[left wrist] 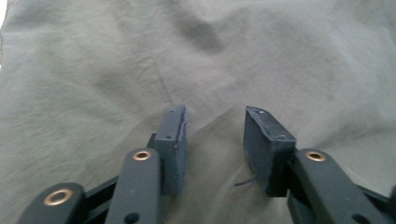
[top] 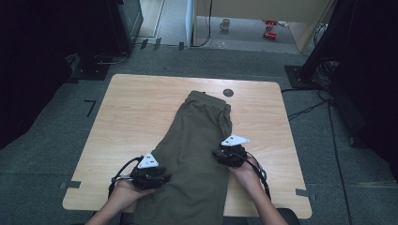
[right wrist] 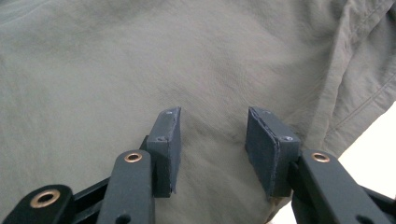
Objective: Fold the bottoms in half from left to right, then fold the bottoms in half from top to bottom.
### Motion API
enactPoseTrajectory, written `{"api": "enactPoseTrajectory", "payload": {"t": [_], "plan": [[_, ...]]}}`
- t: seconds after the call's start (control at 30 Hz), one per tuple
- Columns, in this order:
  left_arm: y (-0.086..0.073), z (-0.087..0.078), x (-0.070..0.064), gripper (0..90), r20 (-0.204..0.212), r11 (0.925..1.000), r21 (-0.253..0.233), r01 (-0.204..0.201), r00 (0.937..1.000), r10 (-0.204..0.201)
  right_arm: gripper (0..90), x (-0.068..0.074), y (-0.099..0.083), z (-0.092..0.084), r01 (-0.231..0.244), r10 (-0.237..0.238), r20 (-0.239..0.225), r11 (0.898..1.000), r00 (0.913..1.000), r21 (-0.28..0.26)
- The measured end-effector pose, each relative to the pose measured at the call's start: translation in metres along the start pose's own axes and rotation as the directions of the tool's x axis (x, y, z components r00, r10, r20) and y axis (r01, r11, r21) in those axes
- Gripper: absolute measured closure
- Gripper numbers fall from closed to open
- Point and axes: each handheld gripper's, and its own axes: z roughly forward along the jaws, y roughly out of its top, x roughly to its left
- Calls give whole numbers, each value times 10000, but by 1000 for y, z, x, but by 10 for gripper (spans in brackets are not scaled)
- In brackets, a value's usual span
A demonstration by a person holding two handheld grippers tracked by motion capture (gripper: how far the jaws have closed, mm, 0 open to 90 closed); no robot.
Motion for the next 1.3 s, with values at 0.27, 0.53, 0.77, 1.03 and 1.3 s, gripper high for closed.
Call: {"api": "enactPoseTrajectory", "payload": {"t": [0.27,0.53,0.77,1.03,1.3], "plan": [[7,-4,11,498,57,9997,-233,-57,10000,59,513,-7,5,-2,-589,587,-283,9982,9979,-67],[23,-5,31,473,-100,9983,-553,-166,9998,160,475,-14,10,-7,-828,835,109,9950,9964,-566],[44,-1,53,463,-259,9963,-862,-26,9997,4,468,-22,21,-2,-1004,1025,331,9932,9942,-592],[65,11,80,463,-96,9965,-821,174,9998,-182,441,-32,28,4,-1318,1331,317,9904,9906,-419],[87,22,101,466,-111,9975,-677,204,9997,-212,449,-45,36,2,-1335,1358,608,9902,9889,-402]]}}
